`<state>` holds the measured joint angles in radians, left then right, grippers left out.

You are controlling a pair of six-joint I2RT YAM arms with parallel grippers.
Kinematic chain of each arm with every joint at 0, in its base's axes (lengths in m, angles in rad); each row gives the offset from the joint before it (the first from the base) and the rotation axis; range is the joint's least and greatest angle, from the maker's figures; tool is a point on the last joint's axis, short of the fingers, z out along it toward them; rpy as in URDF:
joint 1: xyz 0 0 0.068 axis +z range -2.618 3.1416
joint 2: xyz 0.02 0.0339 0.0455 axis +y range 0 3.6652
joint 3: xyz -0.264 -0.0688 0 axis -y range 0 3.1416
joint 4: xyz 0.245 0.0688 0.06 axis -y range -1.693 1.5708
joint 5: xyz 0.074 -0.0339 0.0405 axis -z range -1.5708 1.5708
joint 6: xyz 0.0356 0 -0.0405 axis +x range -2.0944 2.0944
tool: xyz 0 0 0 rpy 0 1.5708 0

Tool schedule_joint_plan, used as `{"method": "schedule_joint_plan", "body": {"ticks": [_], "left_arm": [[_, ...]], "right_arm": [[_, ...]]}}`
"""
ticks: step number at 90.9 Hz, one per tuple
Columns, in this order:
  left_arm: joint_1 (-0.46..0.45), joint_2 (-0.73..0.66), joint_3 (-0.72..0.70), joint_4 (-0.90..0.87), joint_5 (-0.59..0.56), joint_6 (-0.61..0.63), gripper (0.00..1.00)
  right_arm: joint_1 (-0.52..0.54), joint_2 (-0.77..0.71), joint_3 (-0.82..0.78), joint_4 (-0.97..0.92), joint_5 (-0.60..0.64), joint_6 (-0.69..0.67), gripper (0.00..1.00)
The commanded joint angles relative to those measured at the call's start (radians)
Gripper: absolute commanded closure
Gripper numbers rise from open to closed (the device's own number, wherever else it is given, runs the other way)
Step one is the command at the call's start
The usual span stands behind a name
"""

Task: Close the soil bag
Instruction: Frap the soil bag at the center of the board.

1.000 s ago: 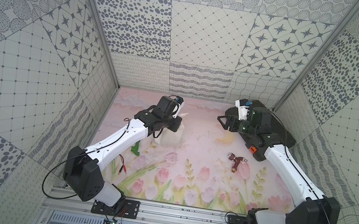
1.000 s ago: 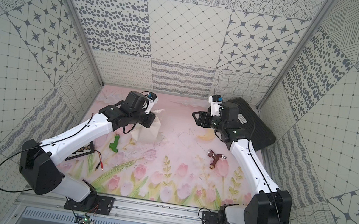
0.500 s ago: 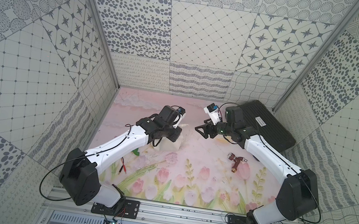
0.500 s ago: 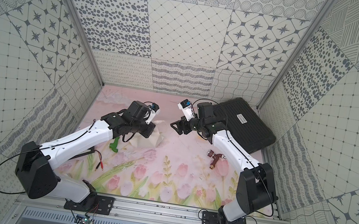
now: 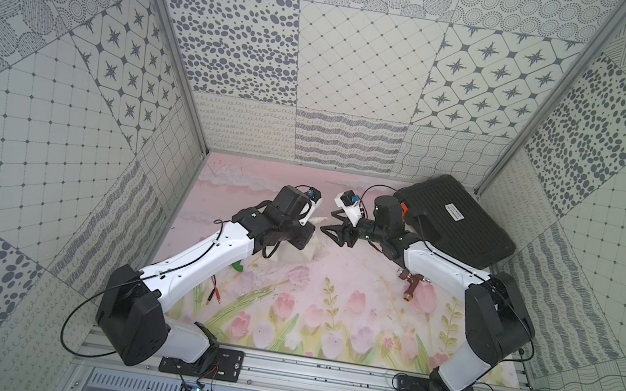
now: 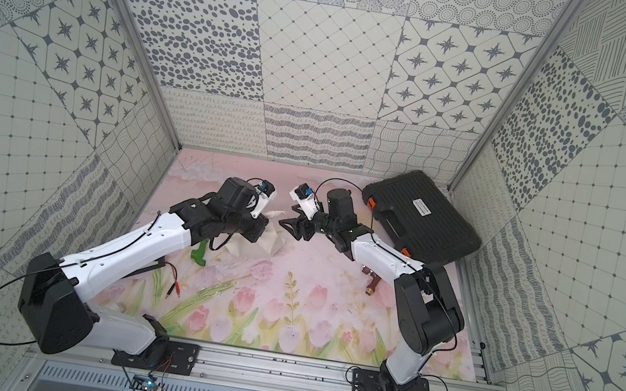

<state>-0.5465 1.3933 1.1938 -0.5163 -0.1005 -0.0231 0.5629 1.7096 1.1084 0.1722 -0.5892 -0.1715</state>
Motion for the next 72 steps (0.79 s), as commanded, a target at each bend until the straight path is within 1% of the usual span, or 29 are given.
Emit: {"method": "schedule_joint_plan", "body": {"ticks": [1, 4, 11, 16, 21, 29, 32, 38, 41, 53, 62, 67, 72], "left_arm": [[-0.001, -0.018, -0.006, -0.007, 0.022, -0.007, 1.00], [-0.001, -0.020, -0.007, -0.009, 0.022, -0.009, 1.00], [-0.001, -0.024, -0.010, -0.011, 0.025, -0.012, 1.00], [-0.001, -0.029, -0.013, -0.011, 0.031, -0.019, 1.00], [-0.001, -0.035, -0.018, -0.008, 0.048, -0.025, 1.00], [-0.001, -0.049, -0.041, -0.001, 0.058, -0.037, 1.00], [-0.002, -0.055, -0.051, 0.002, 0.057, -0.040, 1.00], [-0.001, -0.066, -0.068, 0.007, 0.059, -0.048, 1.00], [-0.001, -0.072, -0.073, 0.010, 0.067, -0.050, 0.96], [-0.003, -0.089, -0.047, 0.048, 0.127, -0.053, 0.68], [-0.011, -0.079, 0.011, 0.086, 0.176, -0.049, 0.54], [-0.018, -0.063, 0.051, 0.103, 0.204, -0.038, 0.51], [-0.021, -0.042, 0.096, 0.112, 0.241, -0.028, 0.50]], "right_arm": [[-0.002, 0.010, -0.022, 0.124, 0.068, 0.009, 0.46], [-0.005, 0.008, -0.033, 0.146, 0.083, 0.017, 0.50], [-0.005, 0.003, -0.051, 0.194, 0.113, 0.028, 0.53], [-0.005, 0.002, -0.058, 0.208, 0.132, 0.032, 0.61], [-0.005, 0.000, -0.065, 0.218, 0.156, 0.037, 0.74], [-0.007, -0.026, -0.109, 0.277, 0.204, 0.043, 0.90], [-0.006, -0.043, -0.128, 0.305, 0.226, 0.046, 1.00], [-0.003, -0.085, -0.155, 0.339, 0.272, 0.050, 1.00], [-0.002, -0.108, -0.158, 0.334, 0.284, 0.047, 1.00], [0.013, -0.185, -0.145, 0.285, 0.287, 0.041, 1.00], [0.024, -0.218, -0.140, 0.262, 0.294, 0.048, 1.00], [0.030, -0.236, -0.142, 0.261, 0.296, 0.051, 1.00], [0.034, -0.247, -0.141, 0.256, 0.299, 0.056, 1.00]]}}
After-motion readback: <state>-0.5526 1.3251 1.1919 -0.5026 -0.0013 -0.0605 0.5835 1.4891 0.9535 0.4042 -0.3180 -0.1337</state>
